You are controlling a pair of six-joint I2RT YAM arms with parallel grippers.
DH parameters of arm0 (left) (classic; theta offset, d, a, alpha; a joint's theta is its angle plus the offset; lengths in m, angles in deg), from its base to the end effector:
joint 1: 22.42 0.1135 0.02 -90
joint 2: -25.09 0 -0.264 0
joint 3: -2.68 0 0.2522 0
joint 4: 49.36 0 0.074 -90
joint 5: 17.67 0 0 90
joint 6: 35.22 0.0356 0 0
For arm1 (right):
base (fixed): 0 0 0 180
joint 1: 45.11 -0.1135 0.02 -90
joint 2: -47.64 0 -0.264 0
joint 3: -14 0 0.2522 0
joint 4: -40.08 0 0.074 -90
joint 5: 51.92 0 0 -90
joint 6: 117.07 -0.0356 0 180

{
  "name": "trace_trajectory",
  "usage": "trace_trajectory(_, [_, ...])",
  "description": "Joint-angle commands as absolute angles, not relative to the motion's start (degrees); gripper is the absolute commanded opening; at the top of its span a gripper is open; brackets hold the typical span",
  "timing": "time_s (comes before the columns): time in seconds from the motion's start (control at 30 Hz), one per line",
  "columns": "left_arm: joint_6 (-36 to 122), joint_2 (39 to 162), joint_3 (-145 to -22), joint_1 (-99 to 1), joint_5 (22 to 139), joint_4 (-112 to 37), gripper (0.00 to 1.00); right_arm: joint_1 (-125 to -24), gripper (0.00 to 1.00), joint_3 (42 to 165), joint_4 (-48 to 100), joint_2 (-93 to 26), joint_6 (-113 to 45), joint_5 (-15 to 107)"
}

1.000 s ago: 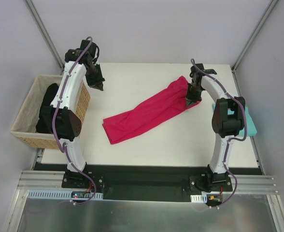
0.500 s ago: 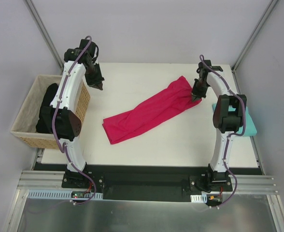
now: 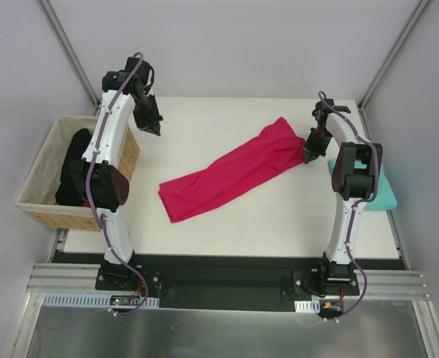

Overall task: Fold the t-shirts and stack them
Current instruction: Rotate the tshirt 90 degrees

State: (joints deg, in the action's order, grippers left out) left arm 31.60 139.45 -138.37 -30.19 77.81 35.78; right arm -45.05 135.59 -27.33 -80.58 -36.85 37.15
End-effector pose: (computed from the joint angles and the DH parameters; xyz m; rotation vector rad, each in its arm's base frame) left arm 0.4072 -0.0590 0.3740 -0.3159 2.5990 -0.3181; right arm 0.4640 -0.0011 0.1864 0.2488 2.8518 0.0108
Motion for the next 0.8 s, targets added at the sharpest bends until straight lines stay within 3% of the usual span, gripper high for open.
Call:
trace_trajectory(0.0, [30.61,140.04,-141.33,-29.63,77.78,38.67,0.00,-43.79,0.01,139.90,-29.40,-83.39,-37.79,37.63])
trace_trajectory(0.33, [29.56,140.05,-140.90,-29.37,76.73,39.90,0.00,-43.00,0.01,150.89,-30.37,-92.27,-36.92,46.51])
trace_trajectory(0.77, [29.03,138.38,-138.18,-29.19,74.89,40.52,0.00,-43.35,0.01,154.41,-19.40,-96.23,-36.38,63.99])
